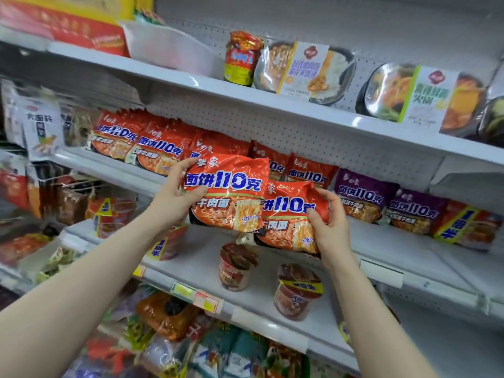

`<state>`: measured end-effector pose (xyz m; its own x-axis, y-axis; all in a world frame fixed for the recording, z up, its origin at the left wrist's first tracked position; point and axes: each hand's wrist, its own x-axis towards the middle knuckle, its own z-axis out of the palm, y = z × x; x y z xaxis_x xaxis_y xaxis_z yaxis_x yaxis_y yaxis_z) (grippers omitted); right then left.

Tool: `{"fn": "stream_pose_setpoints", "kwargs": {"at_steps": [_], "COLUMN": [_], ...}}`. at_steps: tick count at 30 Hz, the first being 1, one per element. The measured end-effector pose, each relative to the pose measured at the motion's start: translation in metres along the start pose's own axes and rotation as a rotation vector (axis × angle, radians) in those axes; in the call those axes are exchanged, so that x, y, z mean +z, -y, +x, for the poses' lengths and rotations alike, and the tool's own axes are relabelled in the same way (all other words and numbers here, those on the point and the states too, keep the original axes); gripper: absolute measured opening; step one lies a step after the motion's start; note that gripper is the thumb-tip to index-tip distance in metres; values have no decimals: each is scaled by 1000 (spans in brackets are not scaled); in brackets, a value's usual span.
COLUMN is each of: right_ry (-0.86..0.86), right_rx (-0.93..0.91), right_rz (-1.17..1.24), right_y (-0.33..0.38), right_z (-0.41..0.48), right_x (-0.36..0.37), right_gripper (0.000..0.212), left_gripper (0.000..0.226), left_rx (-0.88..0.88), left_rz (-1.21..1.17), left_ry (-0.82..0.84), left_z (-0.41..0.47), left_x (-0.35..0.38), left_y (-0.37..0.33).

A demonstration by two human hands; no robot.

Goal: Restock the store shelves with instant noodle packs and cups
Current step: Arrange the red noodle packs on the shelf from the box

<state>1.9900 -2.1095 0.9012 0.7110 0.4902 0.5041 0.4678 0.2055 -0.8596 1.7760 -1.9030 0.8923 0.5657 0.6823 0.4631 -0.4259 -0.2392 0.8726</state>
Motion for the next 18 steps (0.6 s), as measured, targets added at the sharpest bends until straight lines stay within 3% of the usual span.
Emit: {"fn": "stream_pose_setpoints", "kwargs": {"at_steps": [18], "right_ry": [-279], "right_rx": [-23], "right_rz": [-108], "right_y": [-61], "right_z": [188], "right_x": [88], "right_gripper": [41], "left_gripper": [53], "left_rx": [28], "left_rz": [-7], "left_ry": [19], "left_z": [197], "left_x": [-51], "left_y": [32]}}
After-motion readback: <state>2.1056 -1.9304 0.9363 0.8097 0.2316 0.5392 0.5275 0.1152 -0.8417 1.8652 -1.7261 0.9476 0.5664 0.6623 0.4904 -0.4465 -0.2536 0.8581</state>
